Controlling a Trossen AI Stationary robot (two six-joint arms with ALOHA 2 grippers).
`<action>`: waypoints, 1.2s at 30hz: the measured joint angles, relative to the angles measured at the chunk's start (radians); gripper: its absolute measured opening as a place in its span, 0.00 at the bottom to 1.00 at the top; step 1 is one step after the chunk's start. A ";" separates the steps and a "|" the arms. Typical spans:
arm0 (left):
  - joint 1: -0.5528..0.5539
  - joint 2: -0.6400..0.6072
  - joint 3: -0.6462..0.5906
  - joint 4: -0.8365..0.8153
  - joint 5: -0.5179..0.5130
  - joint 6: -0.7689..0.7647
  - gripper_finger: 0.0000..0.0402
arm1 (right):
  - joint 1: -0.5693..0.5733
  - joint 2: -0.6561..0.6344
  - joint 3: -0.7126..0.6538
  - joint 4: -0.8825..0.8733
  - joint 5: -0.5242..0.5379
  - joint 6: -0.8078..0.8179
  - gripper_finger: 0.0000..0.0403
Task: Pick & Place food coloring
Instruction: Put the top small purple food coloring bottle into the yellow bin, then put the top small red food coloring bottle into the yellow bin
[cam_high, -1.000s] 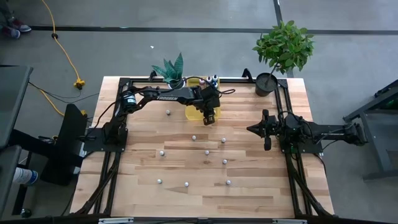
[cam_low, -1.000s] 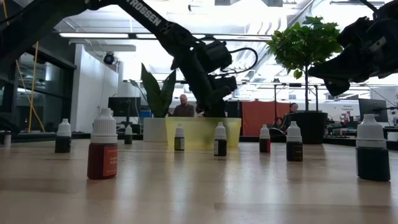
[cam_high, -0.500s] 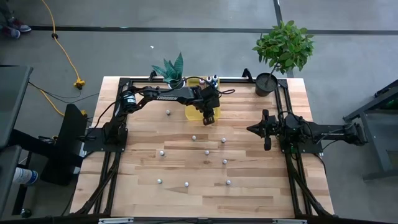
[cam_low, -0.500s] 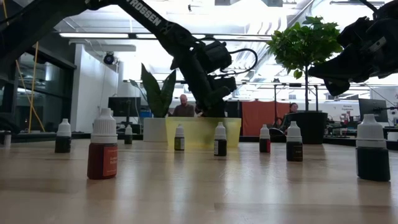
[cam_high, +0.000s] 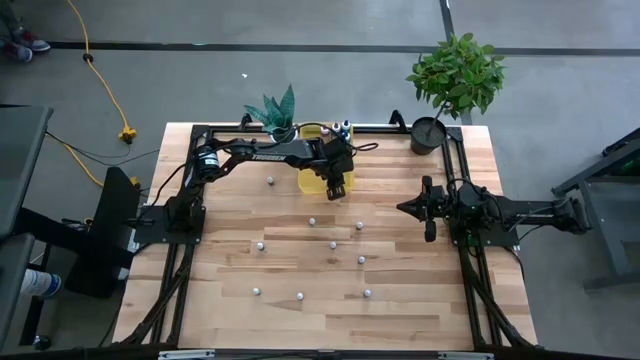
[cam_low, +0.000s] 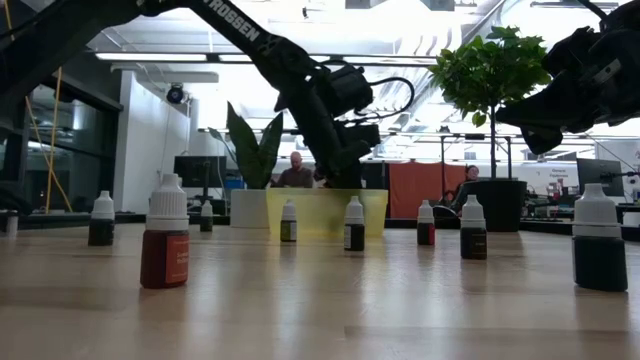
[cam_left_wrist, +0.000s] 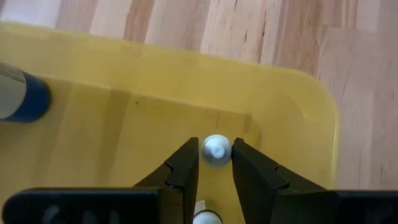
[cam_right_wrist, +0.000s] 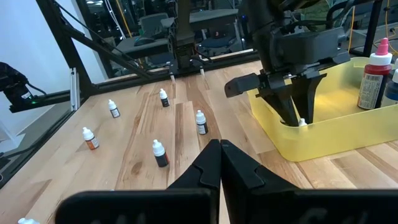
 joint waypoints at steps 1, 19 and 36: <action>0.000 0.000 0.007 -0.003 0.003 0.001 0.22 | 0.000 0.000 0.000 0.000 0.000 0.000 0.00; 0.000 -0.020 0.038 -0.013 0.013 -0.031 0.53 | 0.000 0.000 0.000 0.000 0.000 0.000 0.00; -0.042 -0.090 0.402 -0.385 -0.012 0.052 0.61 | 0.000 0.000 0.000 0.000 0.000 0.000 0.00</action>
